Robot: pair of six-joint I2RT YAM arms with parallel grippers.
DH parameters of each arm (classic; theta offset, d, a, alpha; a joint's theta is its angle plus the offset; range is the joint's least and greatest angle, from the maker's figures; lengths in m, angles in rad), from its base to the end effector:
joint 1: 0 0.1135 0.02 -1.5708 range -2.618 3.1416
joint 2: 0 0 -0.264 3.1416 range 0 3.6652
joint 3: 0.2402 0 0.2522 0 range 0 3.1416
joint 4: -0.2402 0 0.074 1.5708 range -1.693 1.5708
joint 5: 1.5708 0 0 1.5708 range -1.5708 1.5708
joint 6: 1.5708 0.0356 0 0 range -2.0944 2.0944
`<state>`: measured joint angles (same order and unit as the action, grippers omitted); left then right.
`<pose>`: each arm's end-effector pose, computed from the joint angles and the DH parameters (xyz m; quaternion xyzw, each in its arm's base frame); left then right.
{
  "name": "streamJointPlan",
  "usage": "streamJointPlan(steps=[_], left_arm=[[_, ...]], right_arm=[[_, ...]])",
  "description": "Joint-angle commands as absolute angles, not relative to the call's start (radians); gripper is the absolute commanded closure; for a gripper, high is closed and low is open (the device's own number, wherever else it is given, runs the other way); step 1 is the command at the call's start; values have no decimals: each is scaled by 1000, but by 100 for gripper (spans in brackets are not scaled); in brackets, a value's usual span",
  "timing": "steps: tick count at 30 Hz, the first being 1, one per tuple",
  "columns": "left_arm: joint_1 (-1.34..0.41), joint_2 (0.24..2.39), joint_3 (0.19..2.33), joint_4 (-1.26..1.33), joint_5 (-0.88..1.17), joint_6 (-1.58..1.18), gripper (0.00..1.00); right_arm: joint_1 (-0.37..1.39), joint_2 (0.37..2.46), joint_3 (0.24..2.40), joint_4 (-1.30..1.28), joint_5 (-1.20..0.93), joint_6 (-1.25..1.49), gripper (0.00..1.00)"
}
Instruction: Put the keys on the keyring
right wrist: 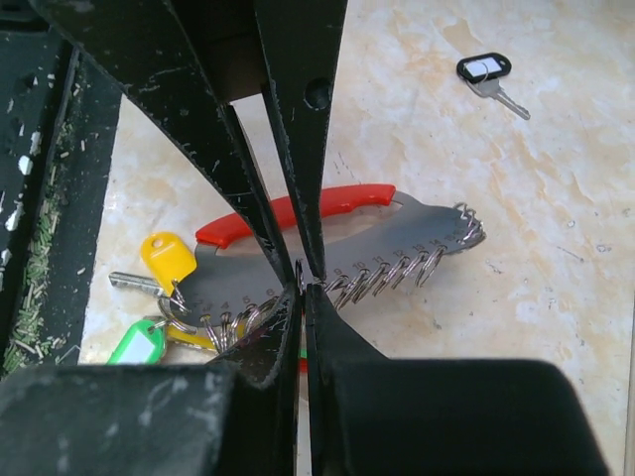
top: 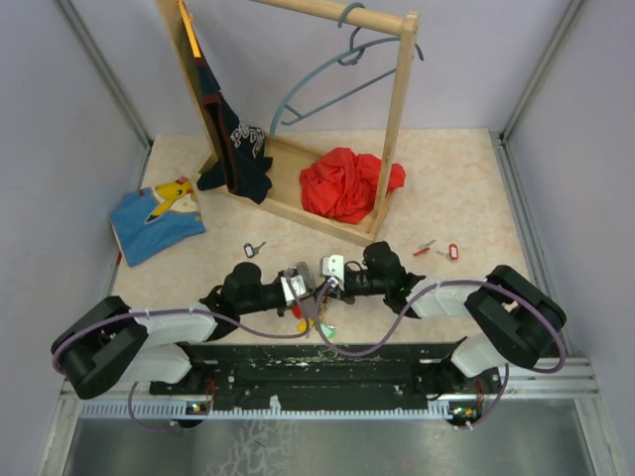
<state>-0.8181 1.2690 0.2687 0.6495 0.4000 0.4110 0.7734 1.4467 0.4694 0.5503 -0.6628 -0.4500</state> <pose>0.1434 -0.1734 0.1551 0.5562 0.5907 -0.2730 0.5169 0.1757 0.2022 0.1637 -0.6008 0.5498 0.3524 0.4611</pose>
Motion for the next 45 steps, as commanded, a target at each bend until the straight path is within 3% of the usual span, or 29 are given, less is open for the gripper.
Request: streamJointPlan(steps=[1,19,45], left_arm=[[-808,1238,226,779,400,360,81],[-663,1279,129,1070,673,200,74],[-646,1339,149,1118,673,167,72]], right_arm=[[765,1430,441,759,-690,-375,100],[760,1522,358,1103,-707,-225,100],[749,1546,353,1166,-750,-187,100]])
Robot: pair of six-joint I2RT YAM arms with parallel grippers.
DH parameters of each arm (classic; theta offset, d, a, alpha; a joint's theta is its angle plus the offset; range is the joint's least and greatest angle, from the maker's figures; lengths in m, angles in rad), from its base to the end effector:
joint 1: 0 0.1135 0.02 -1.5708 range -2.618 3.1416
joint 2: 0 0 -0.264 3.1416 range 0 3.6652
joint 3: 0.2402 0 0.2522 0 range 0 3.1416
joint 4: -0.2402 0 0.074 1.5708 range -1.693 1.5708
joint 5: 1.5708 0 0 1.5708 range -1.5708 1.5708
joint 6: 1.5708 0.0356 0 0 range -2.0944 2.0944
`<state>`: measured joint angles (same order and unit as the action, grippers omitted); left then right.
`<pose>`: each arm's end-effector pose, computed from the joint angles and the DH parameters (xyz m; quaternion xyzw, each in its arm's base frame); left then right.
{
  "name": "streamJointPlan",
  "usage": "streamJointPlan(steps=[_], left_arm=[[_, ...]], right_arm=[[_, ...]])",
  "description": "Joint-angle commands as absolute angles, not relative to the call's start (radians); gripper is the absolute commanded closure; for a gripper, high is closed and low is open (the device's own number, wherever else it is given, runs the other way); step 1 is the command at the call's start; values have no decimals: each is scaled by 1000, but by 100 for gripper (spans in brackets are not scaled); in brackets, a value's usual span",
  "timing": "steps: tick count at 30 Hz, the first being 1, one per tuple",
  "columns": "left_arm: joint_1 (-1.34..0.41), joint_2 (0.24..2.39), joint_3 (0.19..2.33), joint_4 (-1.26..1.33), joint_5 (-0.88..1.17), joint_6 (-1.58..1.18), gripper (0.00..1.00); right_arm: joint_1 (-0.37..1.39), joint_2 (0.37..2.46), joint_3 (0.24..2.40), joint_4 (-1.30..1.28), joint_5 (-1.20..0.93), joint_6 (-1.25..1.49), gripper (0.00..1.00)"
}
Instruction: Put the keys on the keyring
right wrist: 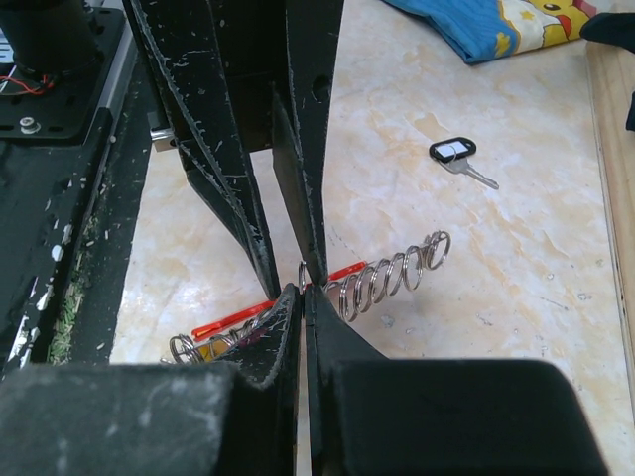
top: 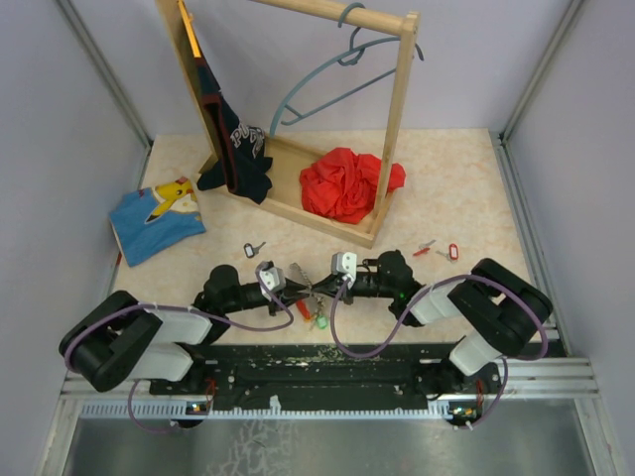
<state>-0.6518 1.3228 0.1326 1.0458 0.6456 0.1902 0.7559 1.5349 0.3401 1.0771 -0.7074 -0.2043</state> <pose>0.1486 -0.1403 0.1495 0.4825 0.5698 -0.3755 0.5491 0.1709 0.1929 0.1596 -0.5279 0.5157 0.4188 0.5291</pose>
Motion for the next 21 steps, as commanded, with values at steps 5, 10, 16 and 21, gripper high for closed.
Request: streamJointPlan(steps=[5,10,16,21], left_arm=[[-644,1354,137,1180,688,155,72],[-644,1370,138,1195,696,154,73],[-644,1379,138,1197,695,155,74],[-644,1385,143,1188,692,155,75]], right_arm=[[749,1552,354,1168,-757,-185,100],[749,1550,354,1167,-762,-186,100],[749,1539,349,1172,-753,-186,100],[749,1524,346,1175,-754,-181,100]])
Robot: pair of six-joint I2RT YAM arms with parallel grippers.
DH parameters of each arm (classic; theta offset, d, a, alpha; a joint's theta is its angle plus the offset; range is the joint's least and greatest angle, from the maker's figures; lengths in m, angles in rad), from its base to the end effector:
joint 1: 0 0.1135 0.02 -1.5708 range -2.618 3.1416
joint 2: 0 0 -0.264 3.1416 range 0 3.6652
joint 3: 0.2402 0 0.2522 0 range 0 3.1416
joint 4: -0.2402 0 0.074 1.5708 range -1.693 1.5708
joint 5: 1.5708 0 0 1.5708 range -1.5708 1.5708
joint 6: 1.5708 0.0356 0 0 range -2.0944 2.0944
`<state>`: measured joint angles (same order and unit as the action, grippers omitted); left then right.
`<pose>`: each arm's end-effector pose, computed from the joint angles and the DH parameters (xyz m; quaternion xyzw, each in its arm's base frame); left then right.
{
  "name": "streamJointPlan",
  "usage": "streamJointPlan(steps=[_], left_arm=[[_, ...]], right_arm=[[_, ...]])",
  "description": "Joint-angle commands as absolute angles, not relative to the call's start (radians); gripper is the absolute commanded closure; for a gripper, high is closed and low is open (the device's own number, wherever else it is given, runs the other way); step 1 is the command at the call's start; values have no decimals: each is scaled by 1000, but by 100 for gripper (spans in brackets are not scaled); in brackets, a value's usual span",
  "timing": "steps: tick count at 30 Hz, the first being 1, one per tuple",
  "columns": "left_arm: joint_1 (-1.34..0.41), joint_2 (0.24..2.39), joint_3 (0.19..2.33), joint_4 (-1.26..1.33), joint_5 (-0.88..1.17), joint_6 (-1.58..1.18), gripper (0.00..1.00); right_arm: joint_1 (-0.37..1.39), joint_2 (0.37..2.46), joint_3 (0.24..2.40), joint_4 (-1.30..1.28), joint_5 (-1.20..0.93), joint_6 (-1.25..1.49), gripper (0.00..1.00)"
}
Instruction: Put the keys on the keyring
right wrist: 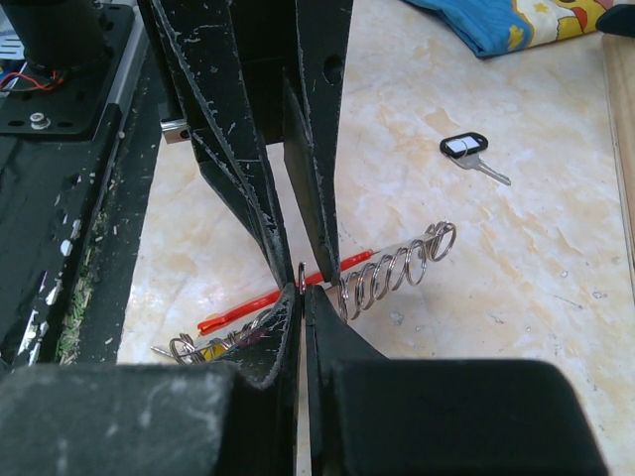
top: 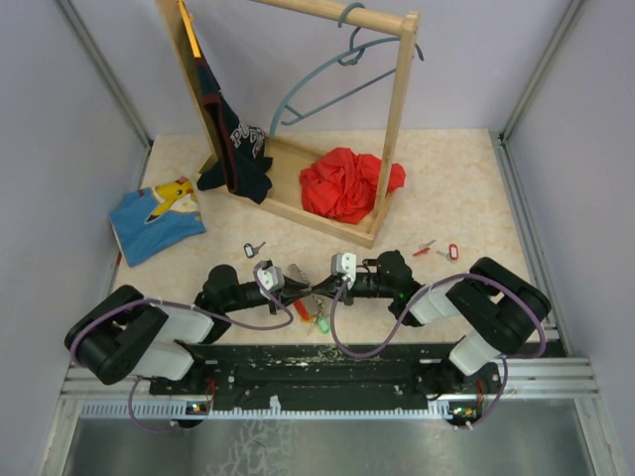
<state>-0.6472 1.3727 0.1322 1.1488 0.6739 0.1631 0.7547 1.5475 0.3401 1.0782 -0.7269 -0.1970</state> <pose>0.1507 -0.1417 0.1508 0.4796 0.5530 -0.3896 0.5590 0.1708 0.1931 0.1568 -0.5302 0.5167 0.4266 0.5195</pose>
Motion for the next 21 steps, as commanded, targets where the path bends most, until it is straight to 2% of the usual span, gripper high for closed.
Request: streamJointPlan(steps=[1,12,19,21], left_arm=[[-643,1389,144,1186,691,154,75],[-643,1391,156,1161,683,157,79],[-643,1386,155,1165,687,158,98],[-643,1383,154,1166,684,162,100]], right_arm=[[749,1521,347,1174,-753,-181,100],[749,1506,349,1161,-760,-179,100],[748,1515,346,1167,-756,-175,100],[750,1506,339,1171,-738,-171,100]])
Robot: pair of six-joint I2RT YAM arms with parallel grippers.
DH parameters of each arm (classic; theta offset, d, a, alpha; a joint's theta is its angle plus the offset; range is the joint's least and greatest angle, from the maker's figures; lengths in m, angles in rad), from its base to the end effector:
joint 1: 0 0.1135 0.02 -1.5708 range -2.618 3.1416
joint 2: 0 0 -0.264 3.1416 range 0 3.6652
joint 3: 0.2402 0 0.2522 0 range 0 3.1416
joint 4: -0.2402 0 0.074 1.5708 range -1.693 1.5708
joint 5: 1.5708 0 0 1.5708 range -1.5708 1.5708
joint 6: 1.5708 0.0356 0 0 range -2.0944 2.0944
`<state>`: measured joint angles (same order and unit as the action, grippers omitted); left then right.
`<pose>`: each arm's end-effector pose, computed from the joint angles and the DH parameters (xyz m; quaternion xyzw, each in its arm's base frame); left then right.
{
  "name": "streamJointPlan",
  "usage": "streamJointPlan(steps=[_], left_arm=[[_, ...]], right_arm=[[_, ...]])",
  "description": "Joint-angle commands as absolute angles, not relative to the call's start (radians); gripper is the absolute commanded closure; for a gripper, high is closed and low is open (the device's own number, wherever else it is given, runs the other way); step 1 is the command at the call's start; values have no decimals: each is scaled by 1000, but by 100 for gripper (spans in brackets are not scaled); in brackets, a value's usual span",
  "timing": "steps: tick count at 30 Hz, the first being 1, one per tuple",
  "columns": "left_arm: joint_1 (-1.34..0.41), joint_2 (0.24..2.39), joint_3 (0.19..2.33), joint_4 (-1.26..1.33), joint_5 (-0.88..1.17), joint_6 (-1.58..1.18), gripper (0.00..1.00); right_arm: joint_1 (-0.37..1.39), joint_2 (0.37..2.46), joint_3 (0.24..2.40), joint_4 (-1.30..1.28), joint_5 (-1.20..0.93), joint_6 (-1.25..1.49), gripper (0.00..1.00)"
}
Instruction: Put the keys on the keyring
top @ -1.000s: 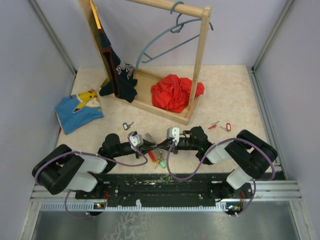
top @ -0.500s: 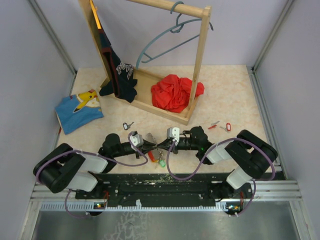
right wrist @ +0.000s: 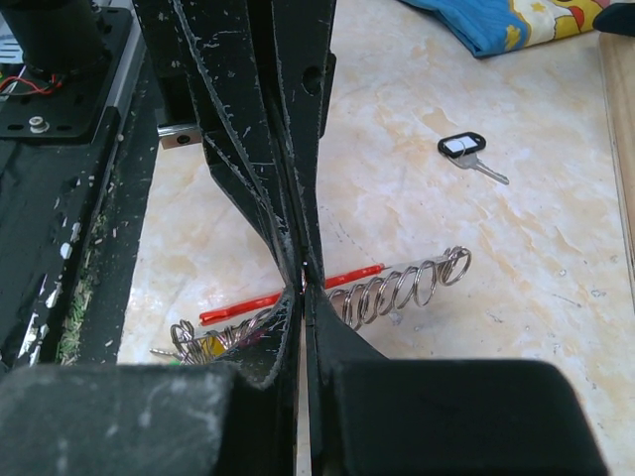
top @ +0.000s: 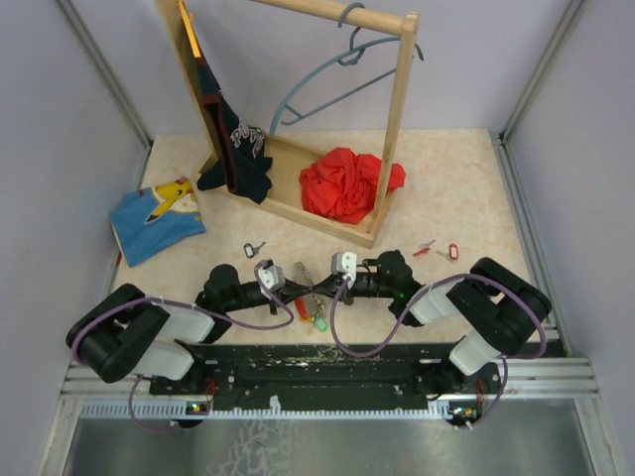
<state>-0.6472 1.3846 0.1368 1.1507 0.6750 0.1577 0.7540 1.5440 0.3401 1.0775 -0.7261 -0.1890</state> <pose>0.1518 -0.1426 0.1498 0.4784 0.5558 -0.3916 0.5557 0.1709 0.1929 0.1576 -0.5277 0.5183 0.4282 0.5192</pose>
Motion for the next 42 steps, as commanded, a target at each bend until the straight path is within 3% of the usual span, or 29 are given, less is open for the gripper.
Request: streamJointPlan(steps=[1,5,9,15,23,28,33,42], left_arm=[[-643,1380,152,1164,679,161,100],[-643,1360,158,1130,669,171,100],[-643,1341,180,1044,647,187,100],[-644,1329,197,985,615,196,100],[-645,1309,202,937,600,216,100],[-644,1307,204,934,594,212,100],[-644,1294,201,935,575,190,100],[-644,1242,183,932,551,194,100]], right_arm=[[748,1498,340,1161,-729,-166,100],[749,1433,344,1076,-664,-143,100],[749,1320,362,886,-563,-113,84],[748,1159,441,498,-365,-29,77],[730,1019,467,214,-27,71,28],[668,1013,479,112,44,171,13],[534,1082,506,75,20,245,12],[374,1254,529,198,-110,276,27]])
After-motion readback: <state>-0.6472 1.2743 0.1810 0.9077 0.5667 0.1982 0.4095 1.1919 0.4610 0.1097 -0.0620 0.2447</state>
